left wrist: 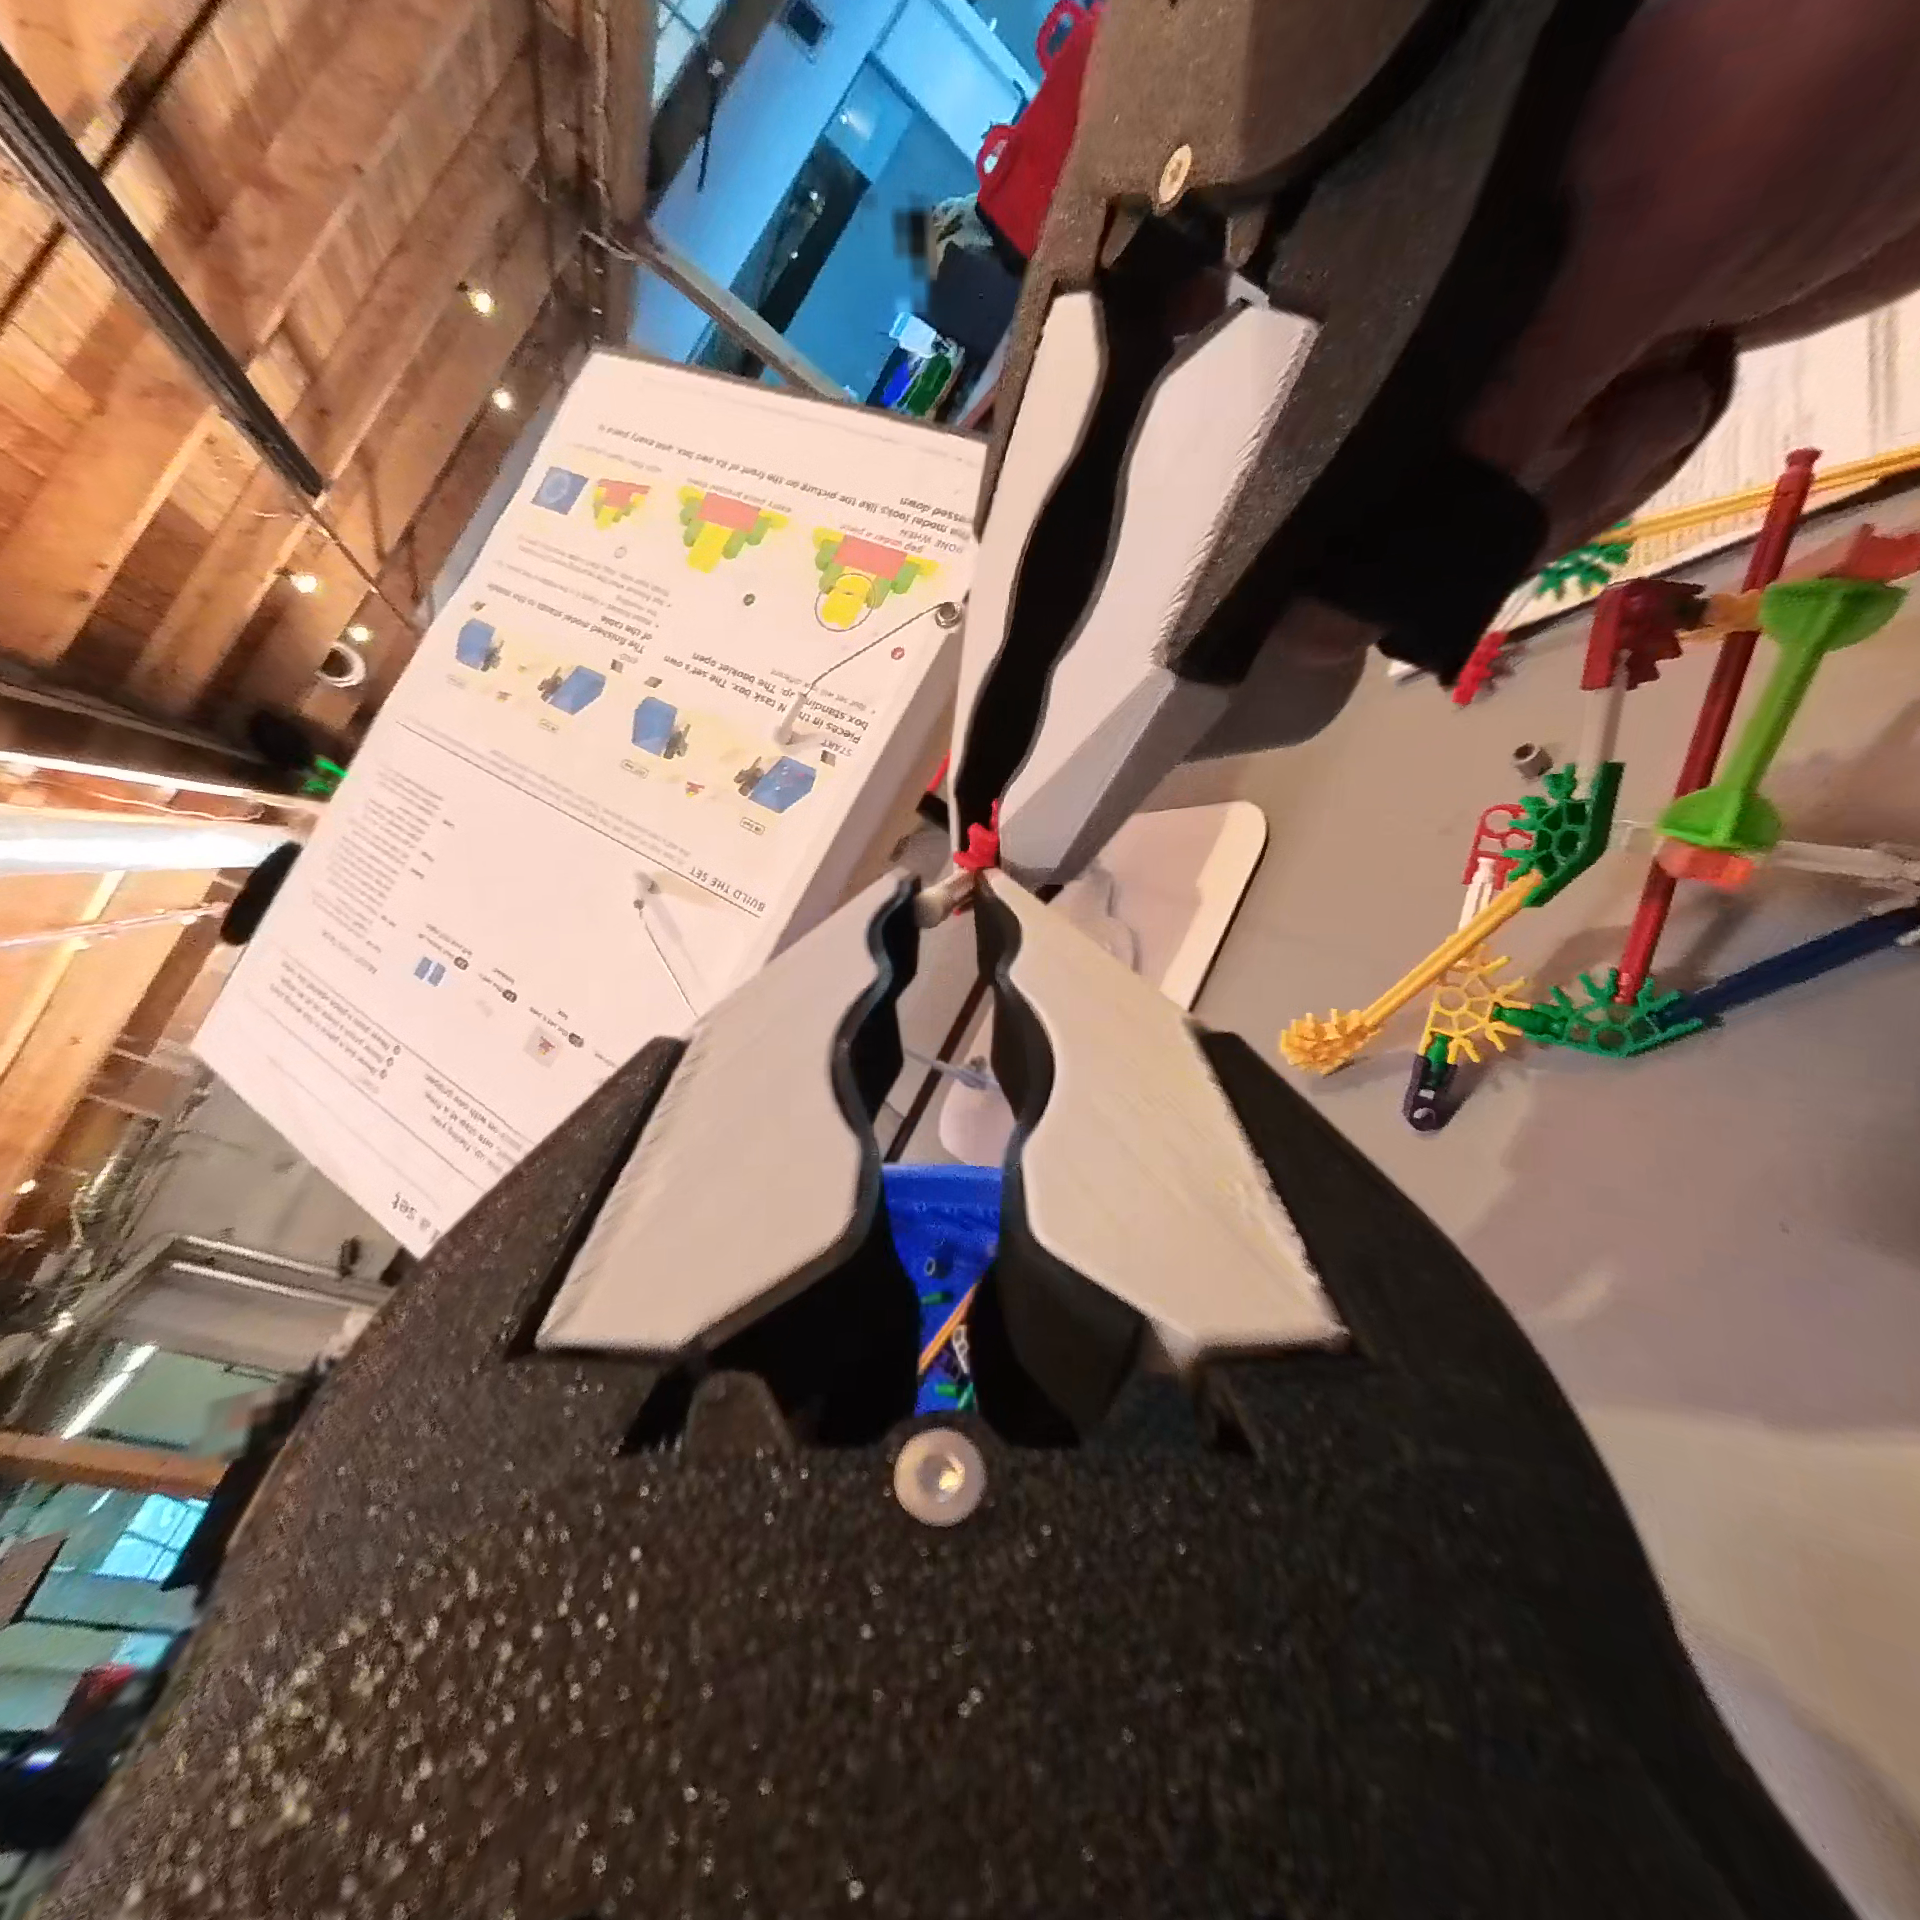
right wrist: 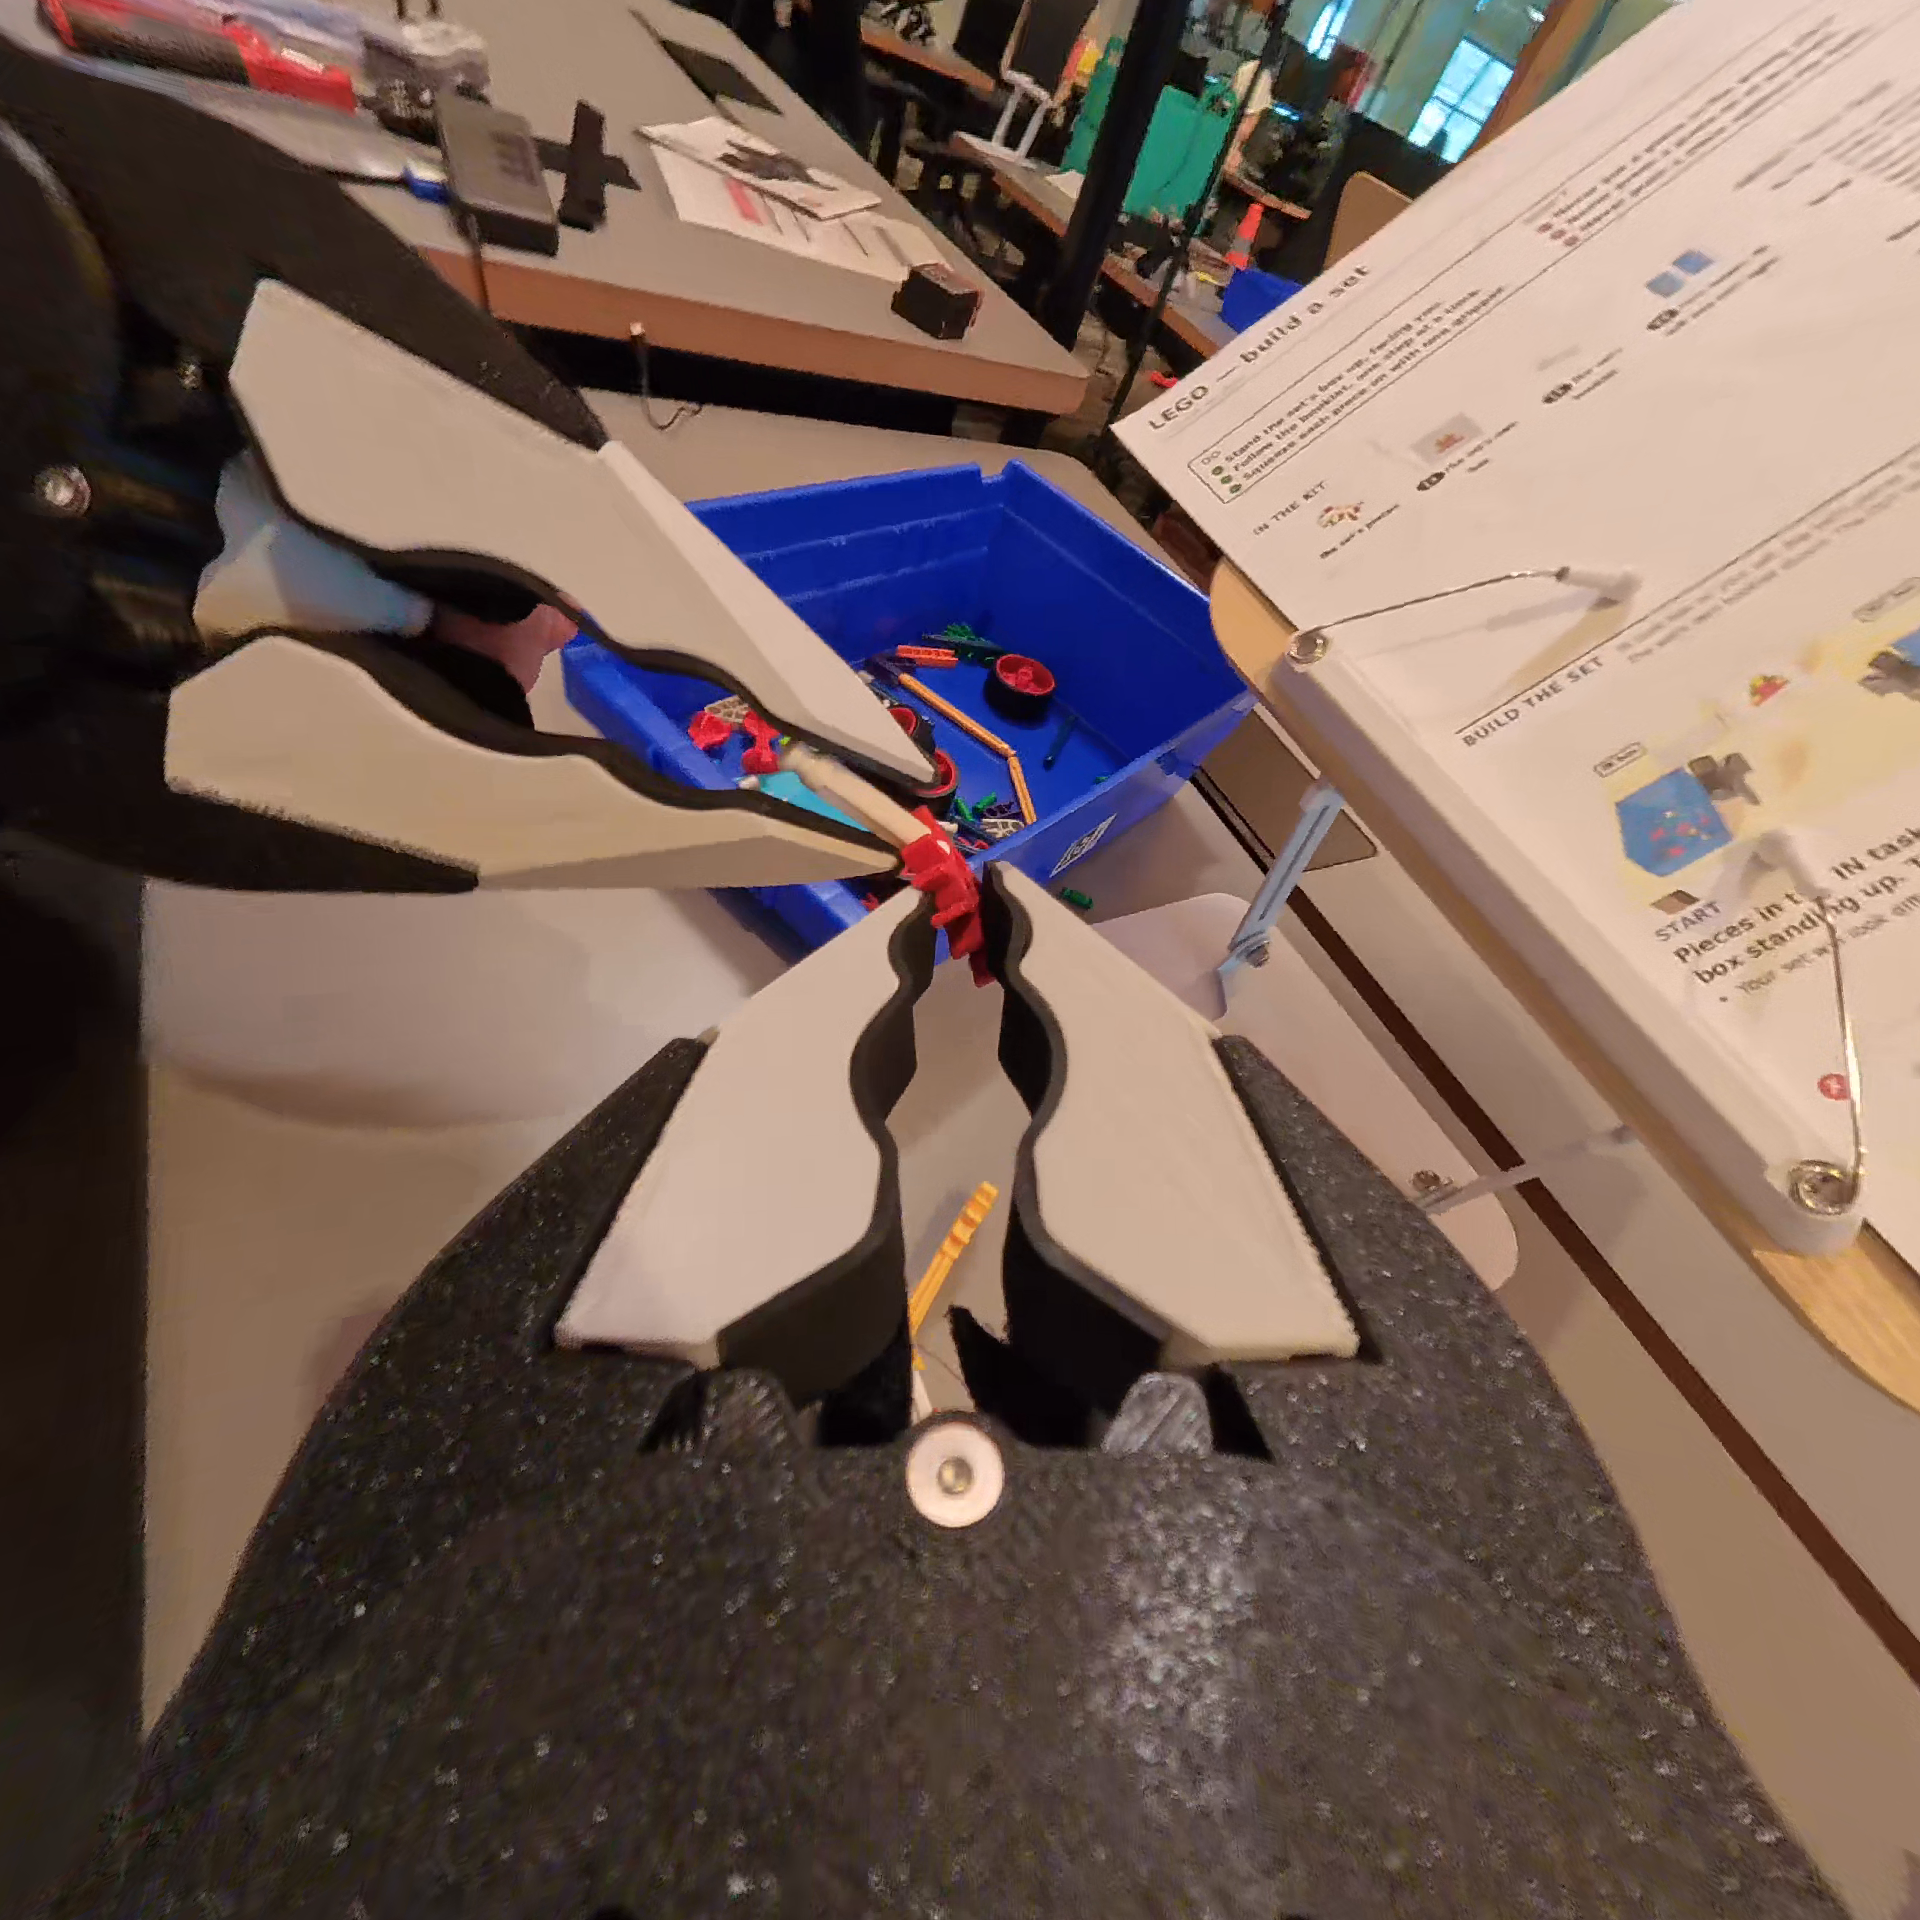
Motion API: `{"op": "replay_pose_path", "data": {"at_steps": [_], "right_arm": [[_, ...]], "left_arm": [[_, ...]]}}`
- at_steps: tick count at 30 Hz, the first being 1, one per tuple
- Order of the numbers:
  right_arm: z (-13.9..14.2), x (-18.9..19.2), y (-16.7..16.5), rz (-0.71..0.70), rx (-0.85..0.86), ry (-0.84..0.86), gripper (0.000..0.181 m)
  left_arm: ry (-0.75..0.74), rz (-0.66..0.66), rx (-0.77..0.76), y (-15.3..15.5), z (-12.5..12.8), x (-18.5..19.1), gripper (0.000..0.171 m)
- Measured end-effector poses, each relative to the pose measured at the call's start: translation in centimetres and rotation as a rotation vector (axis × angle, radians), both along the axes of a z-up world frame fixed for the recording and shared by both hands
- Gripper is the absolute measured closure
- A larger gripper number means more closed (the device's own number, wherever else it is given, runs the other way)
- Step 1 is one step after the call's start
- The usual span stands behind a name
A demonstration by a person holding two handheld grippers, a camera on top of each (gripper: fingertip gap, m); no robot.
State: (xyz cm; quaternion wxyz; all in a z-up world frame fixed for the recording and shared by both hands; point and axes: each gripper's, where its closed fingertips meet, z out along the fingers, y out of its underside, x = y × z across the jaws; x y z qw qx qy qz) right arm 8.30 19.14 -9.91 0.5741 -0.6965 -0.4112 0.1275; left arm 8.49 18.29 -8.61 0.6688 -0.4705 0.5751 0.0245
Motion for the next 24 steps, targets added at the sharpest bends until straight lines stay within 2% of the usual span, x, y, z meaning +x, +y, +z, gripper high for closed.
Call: {"op": "replay_pose_path", "data": {"at_steps": [4, 6, 8, 15, 18, 19, 21, 23, 24], "right_arm": [[0.2, 0.0, 0.4, -0.029, -0.010, 0.043, 0.177], [0.4, -0.4, 0.2, -0.003, -0.074, 0.139, 0.180], [0.3, -0.1, 0.6, -0.017, -0.095, 0.172, 0.180], [1.4, 0.5, 0.9, -0.018, -0.247, 0.427, 0.178], [1.5, 2.1, 1.6, -0.059, -0.236, 0.424, 0.178], [1.4, 2.6, 1.7, -0.067, -0.233, 0.415, 0.178], [0.9, 2.9, 1.8, -0.063, -0.239, 0.370, 0.178], [0.5, 2.4, 1.4, -0.030, -0.237, 0.323, 0.178], [0.4, 2.4, 1.3, -0.025, -0.237, 0.318, 0.178]], "left_arm": [[0.000, 0.060, 0.023, 0.6, 0.2, 0.1, 0.164], [0.023, 0.096, 0.124, 0.5, 0.4, 0.2, 0.171], [0.073, 0.134, 0.227, 0.8, 0.5, 0.4, 0.171], [-0.022, 0.176, 0.364, 1.2, 2.3, 0.1, 0.170], [-0.080, 0.186, 0.163, 3.1, 2.0, -1.6, 0.170], [-0.039, 0.234, 0.082, 4.7, 1.0, -2.9, 0.169], [0.101, 0.347, -0.190, 8.3, -3.5, -5.8, 0.168], [0.083, 0.440, -0.206, 11.0, -4.5, -8.3, 0.167], [0.086, 0.468, -0.252, 11.7, -5.4, -9.1, 0.157]]}}
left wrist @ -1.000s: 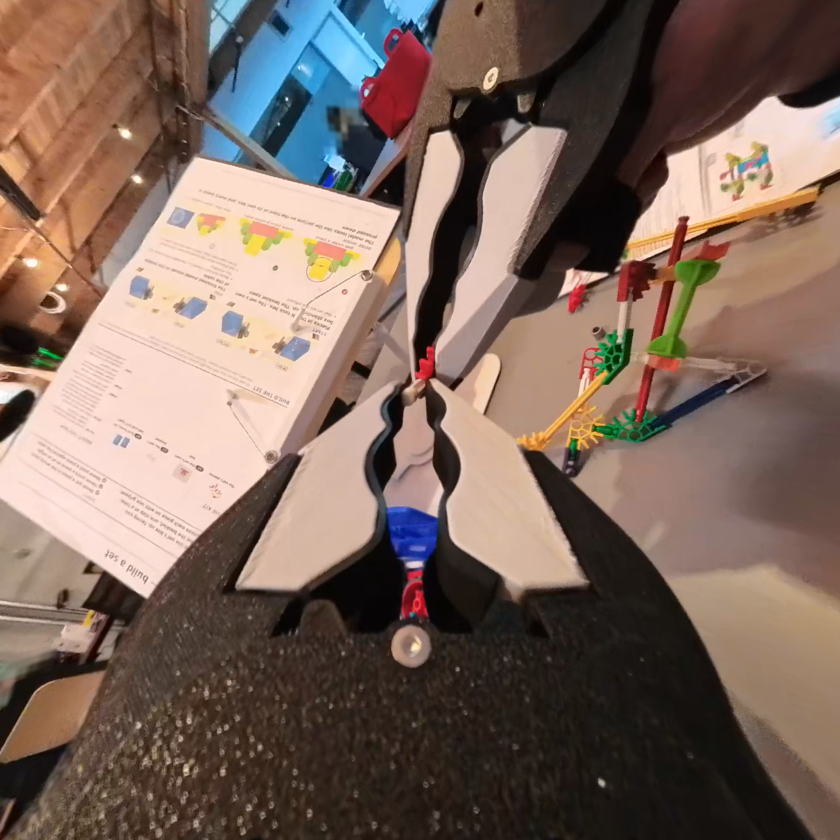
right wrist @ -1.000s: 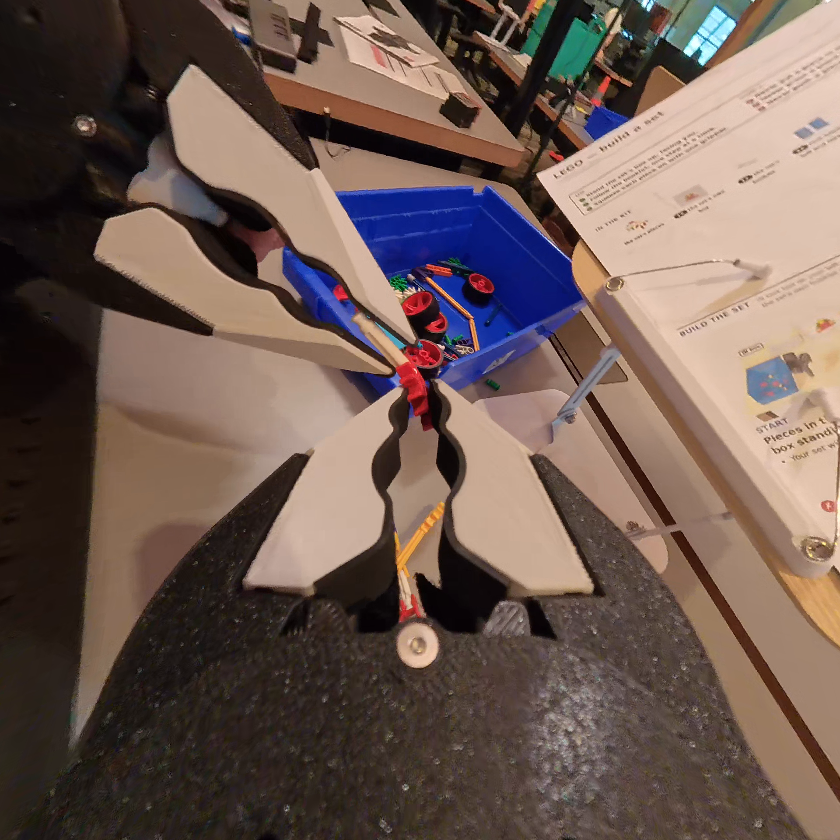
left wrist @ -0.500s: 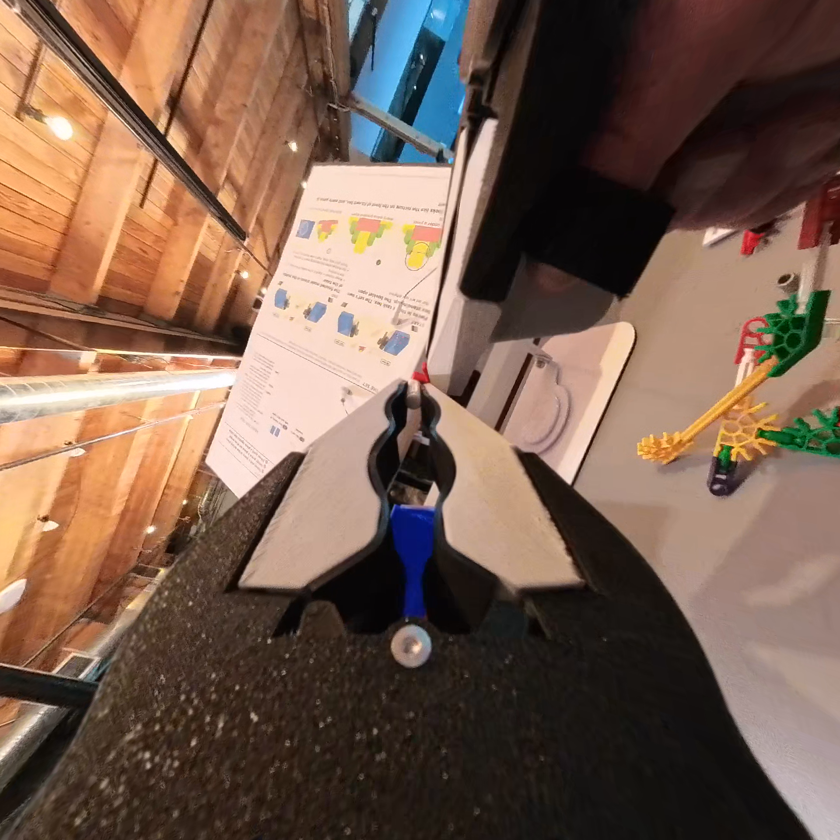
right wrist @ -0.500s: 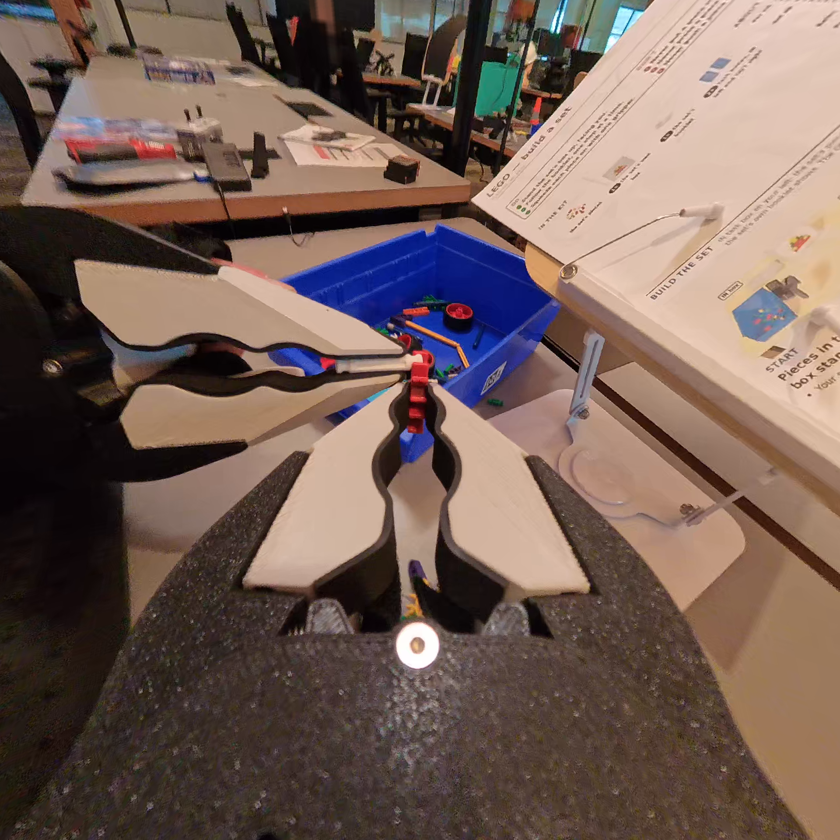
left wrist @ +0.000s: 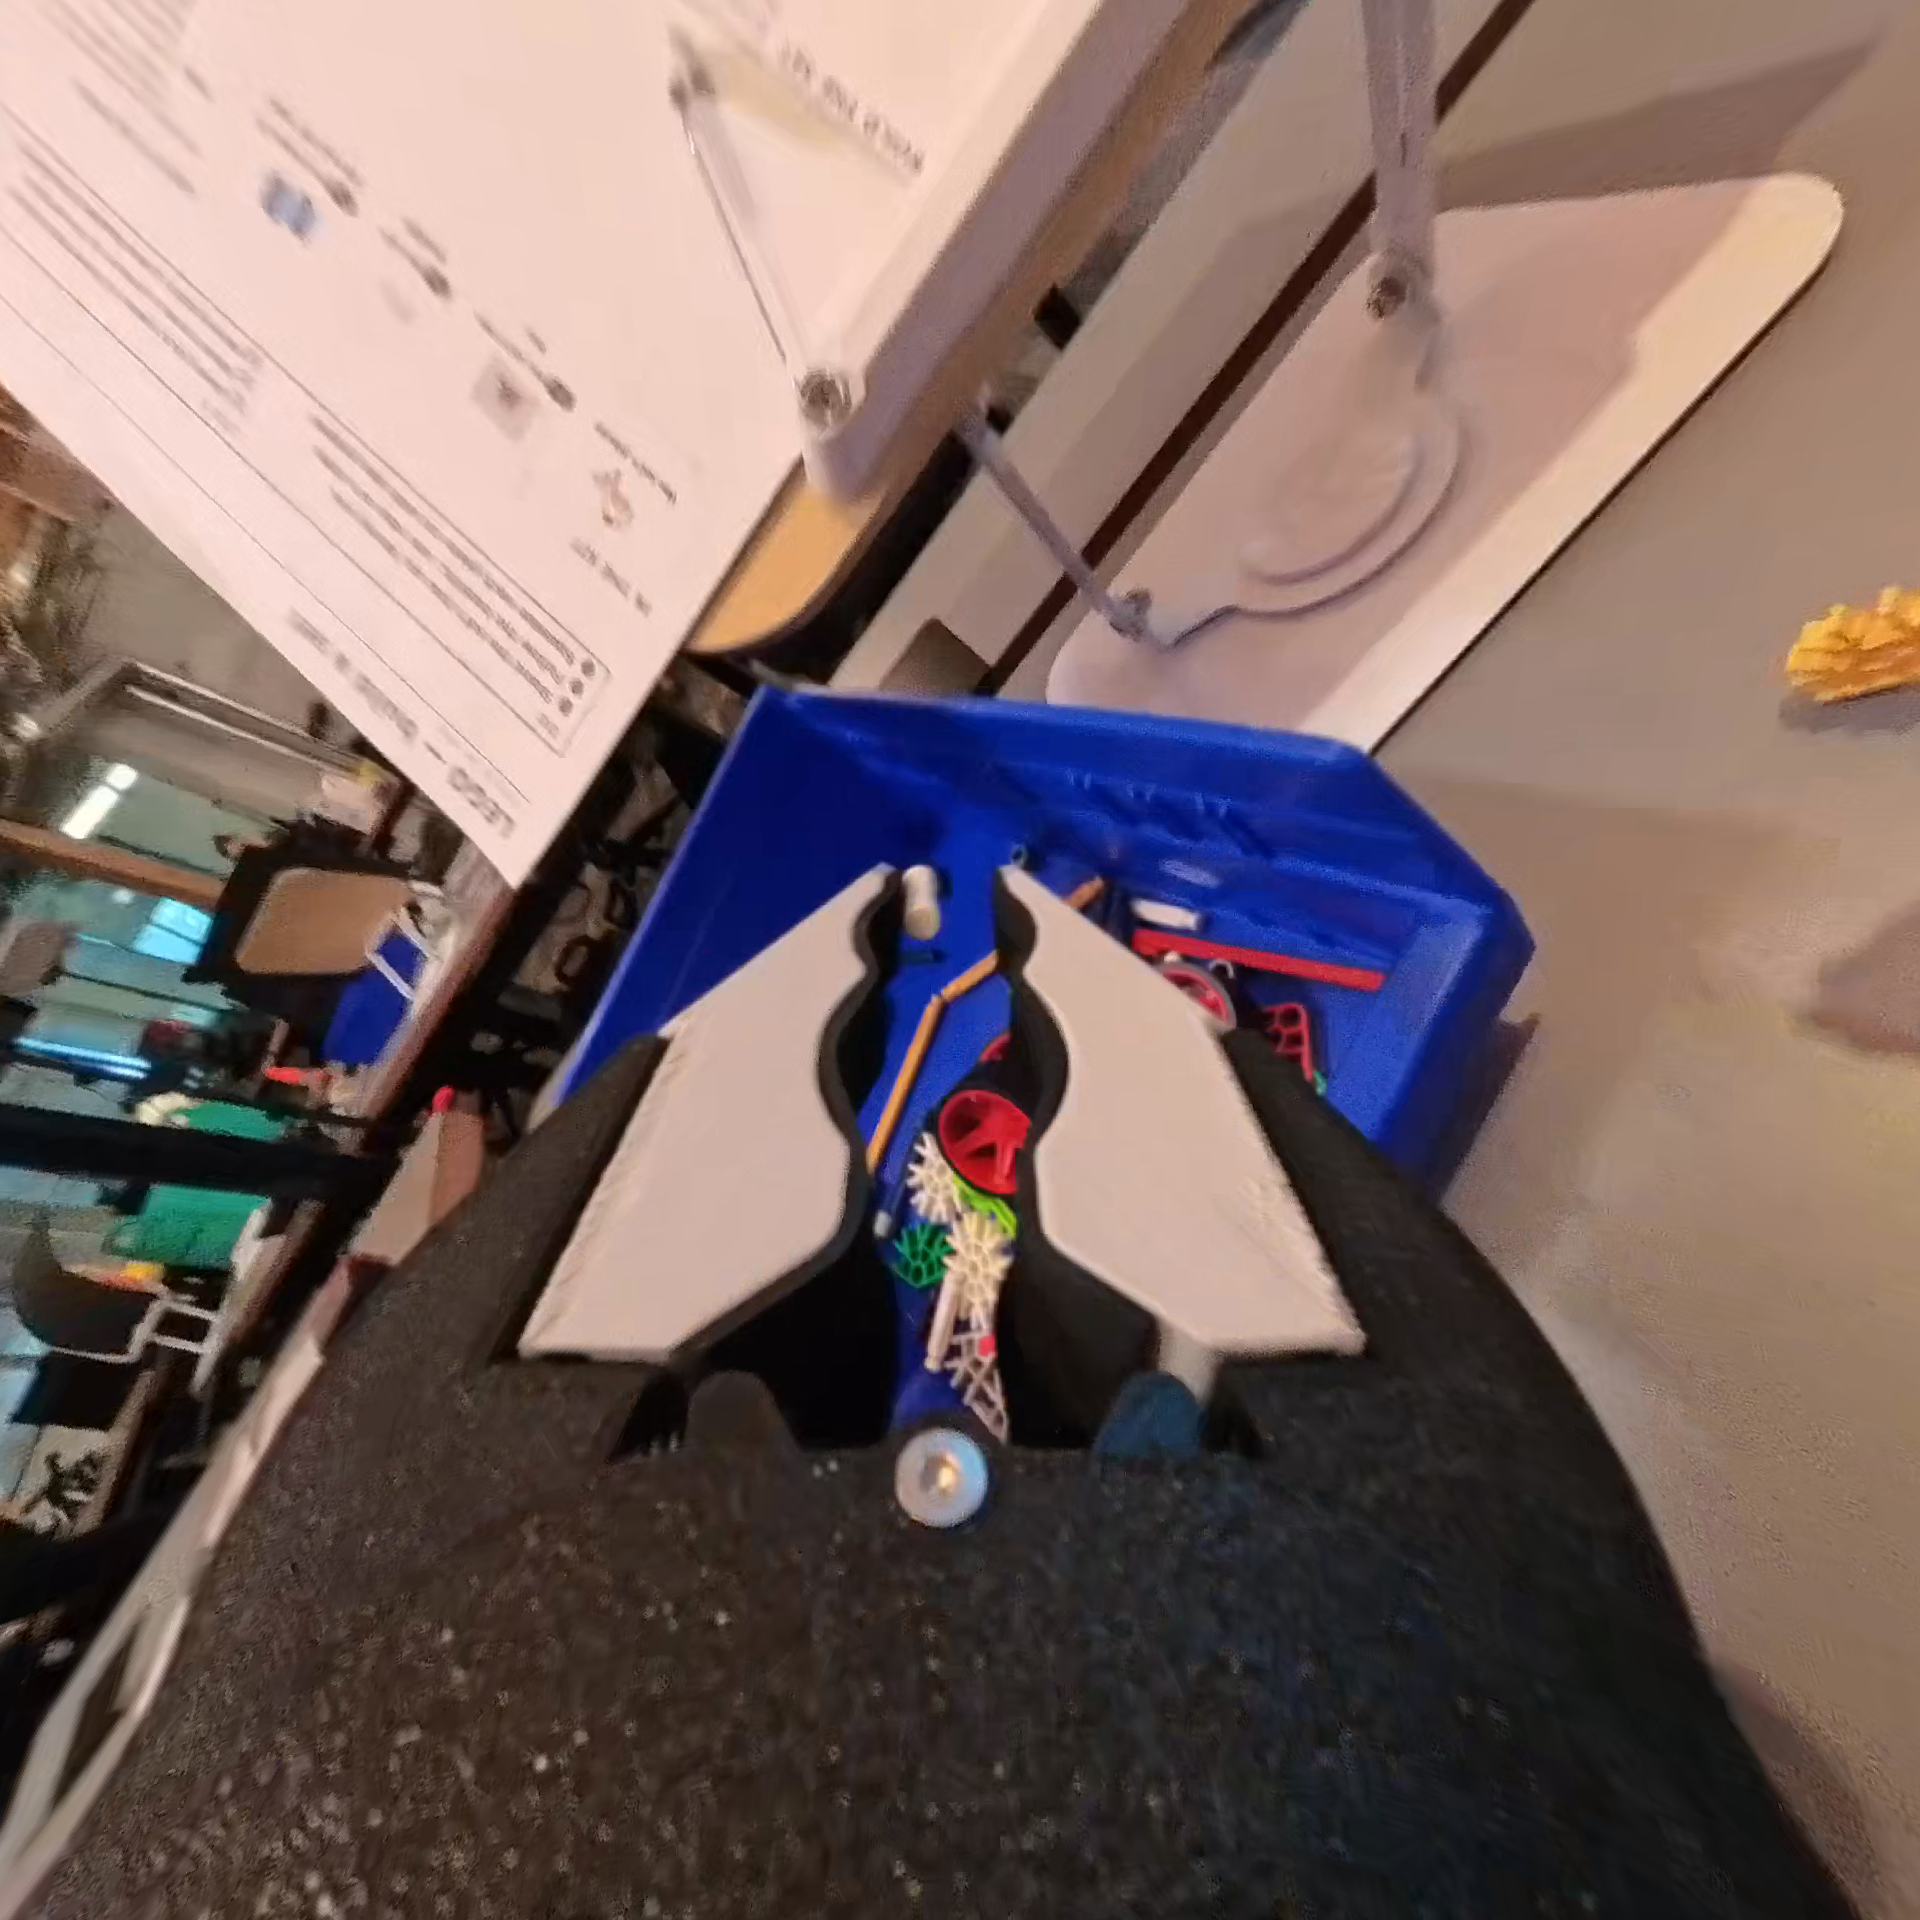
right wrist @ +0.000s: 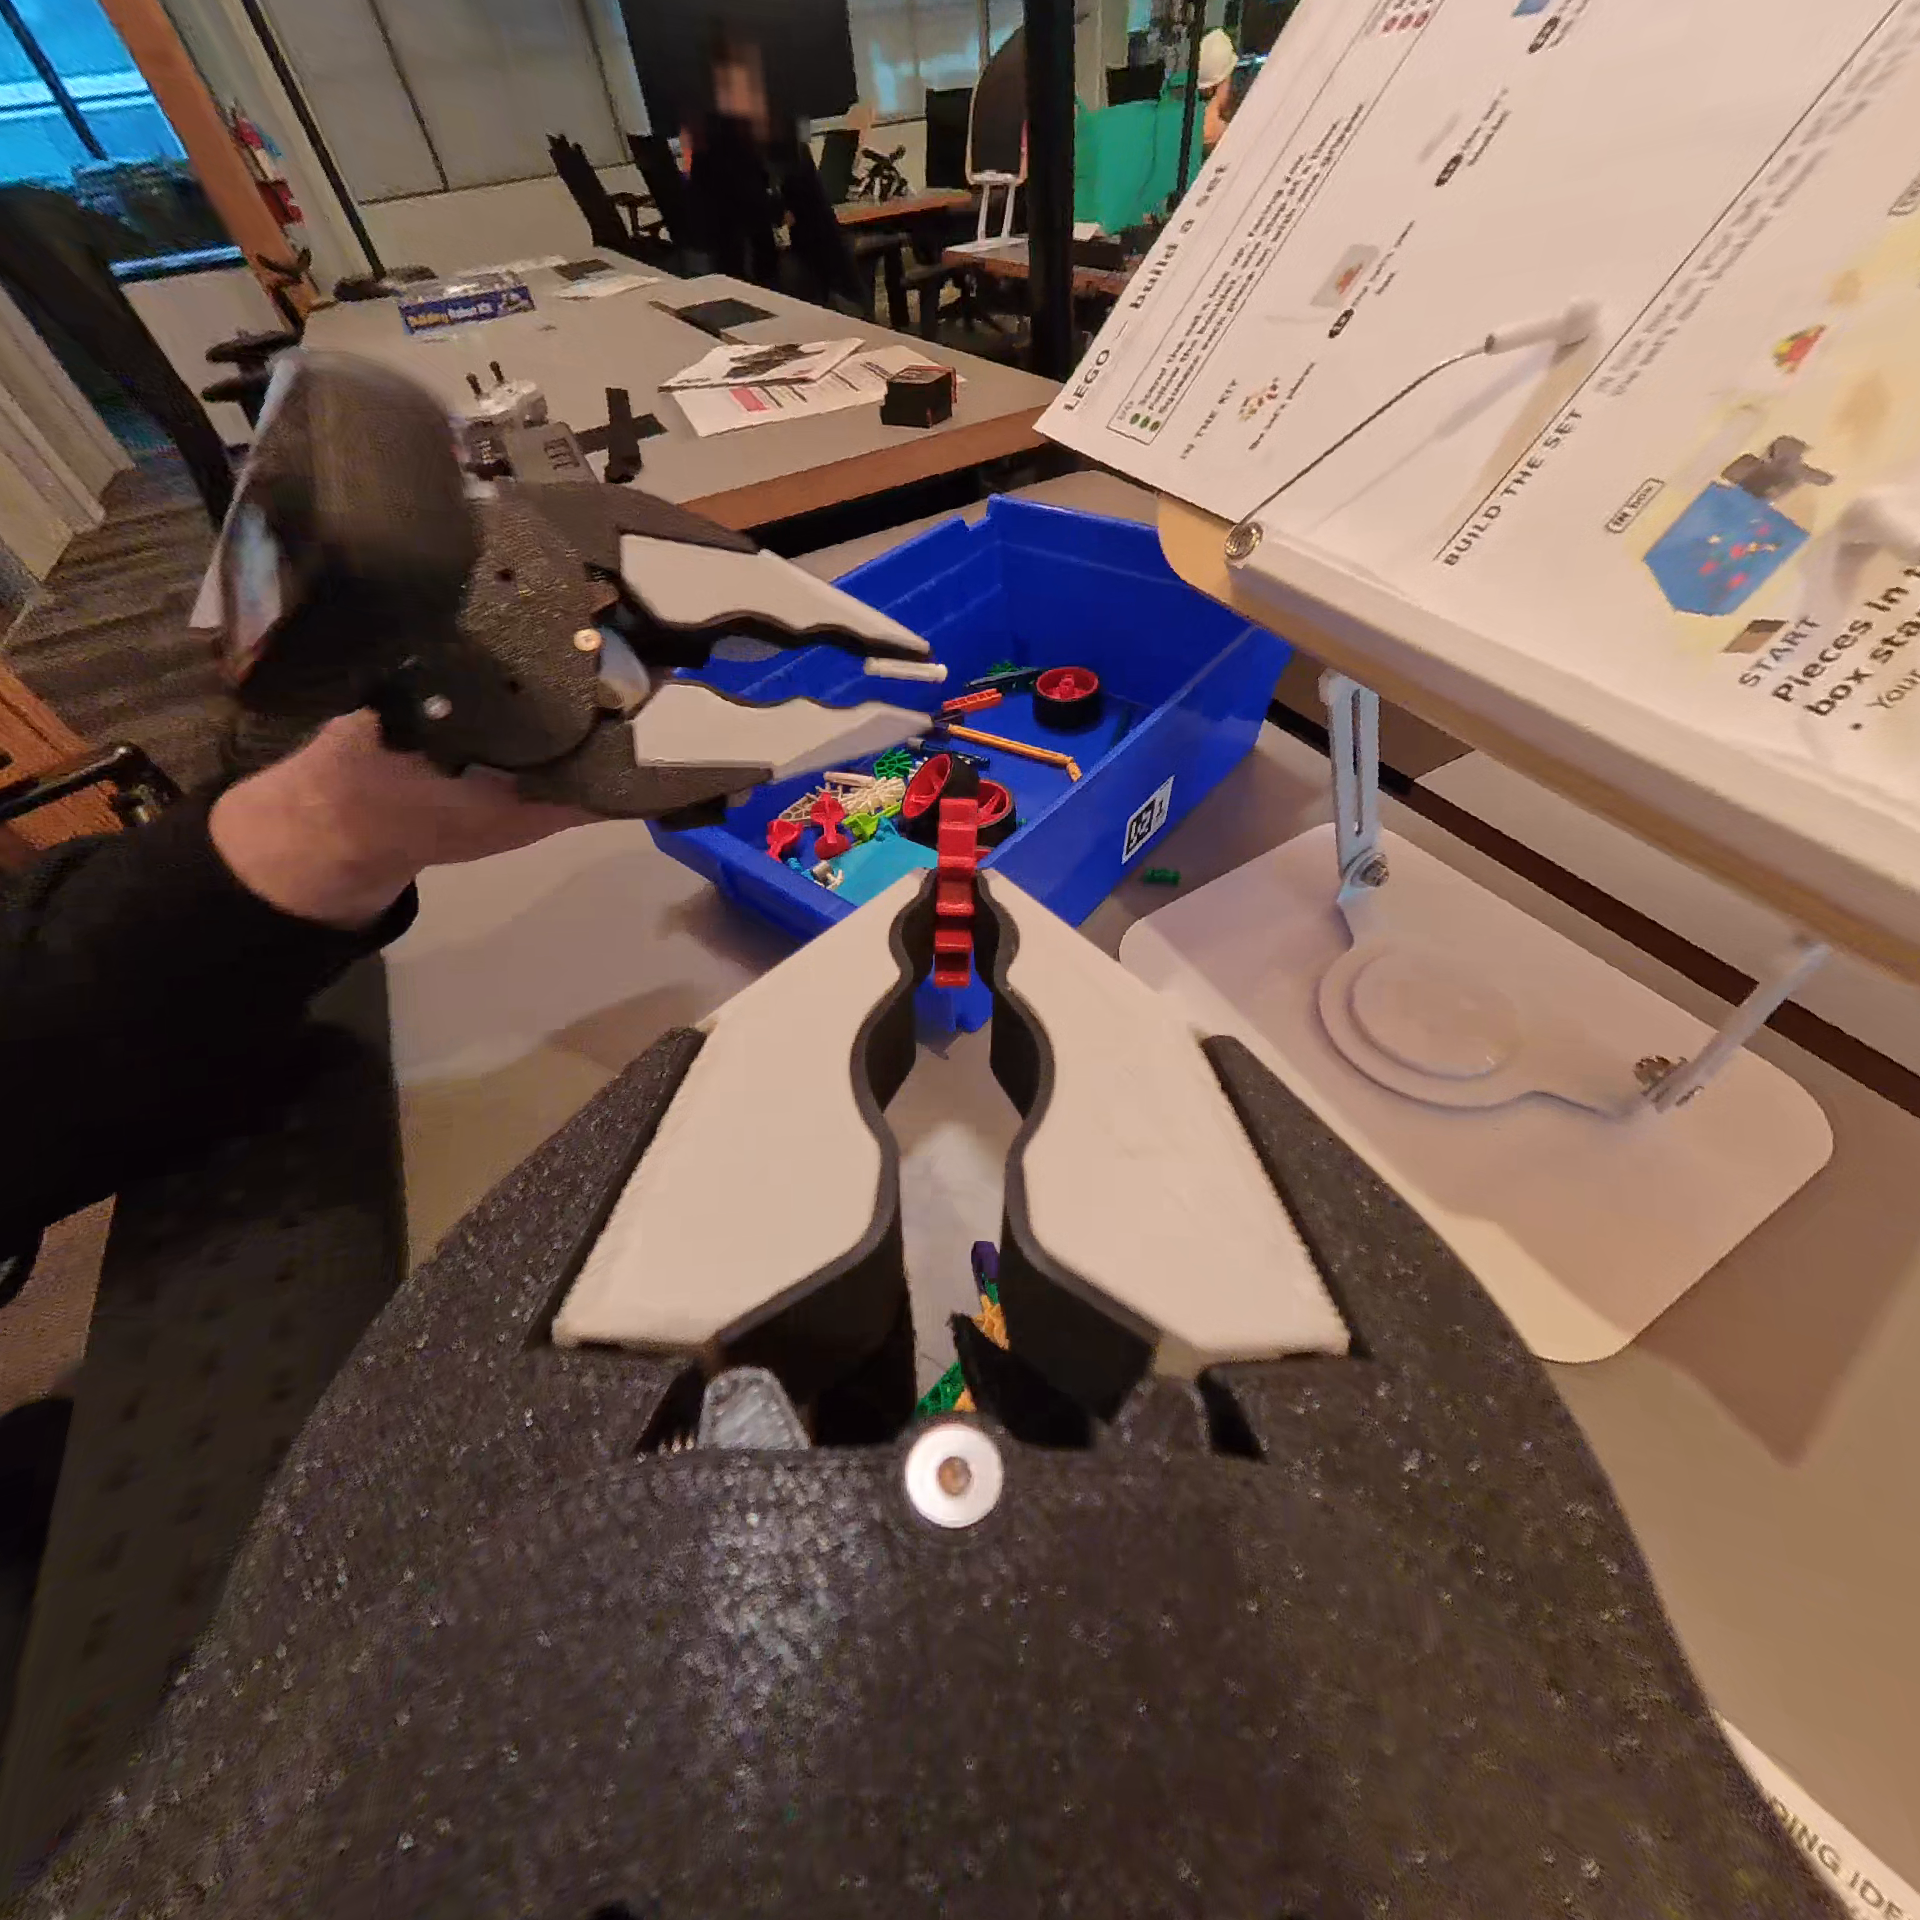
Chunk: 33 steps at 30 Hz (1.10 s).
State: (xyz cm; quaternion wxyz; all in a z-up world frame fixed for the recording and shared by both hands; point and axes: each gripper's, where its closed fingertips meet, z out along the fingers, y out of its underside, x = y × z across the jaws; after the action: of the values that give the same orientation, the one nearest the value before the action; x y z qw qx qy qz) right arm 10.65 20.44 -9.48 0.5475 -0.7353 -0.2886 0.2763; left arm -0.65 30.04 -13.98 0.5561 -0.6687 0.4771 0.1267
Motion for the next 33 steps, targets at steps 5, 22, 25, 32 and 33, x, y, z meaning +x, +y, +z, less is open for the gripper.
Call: {"op": "replay_pose_path", "data": {"at_steps": [5, 22, 25, 32, 33], "right_arm": [[0.1, -0.2, -0.4, 0.088, -0.064, 0.105, 0.178], [-0.8, -2.7, -4.0, 0.346, -0.198, 0.139, 0.176], [-0.4, -2.0, -3.6, 0.320, -0.185, 0.147, 0.159], [1.3, 3.2, -1.8, 0.161, -0.094, 0.144, 0.159], [1.2, 4.0, -1.6, 0.139, -0.090, 0.127, 0.158]], "left_arm": [[-0.025, -0.117, 0.058, -1.2, 1.2, 1.5, 0.105], [0.041, -0.601, 0.327, -12.0, 4.1, 11.8, 0.149], [0.029, -0.572, 0.297, -11.1, 4.3, 10.8, 0.149], [0.096, -0.265, 0.107, -3.4, 1.7, 2.6, 0.148], [0.095, -0.206, 0.070, -1.9, 0.8, 1.1, 0.147]]}}
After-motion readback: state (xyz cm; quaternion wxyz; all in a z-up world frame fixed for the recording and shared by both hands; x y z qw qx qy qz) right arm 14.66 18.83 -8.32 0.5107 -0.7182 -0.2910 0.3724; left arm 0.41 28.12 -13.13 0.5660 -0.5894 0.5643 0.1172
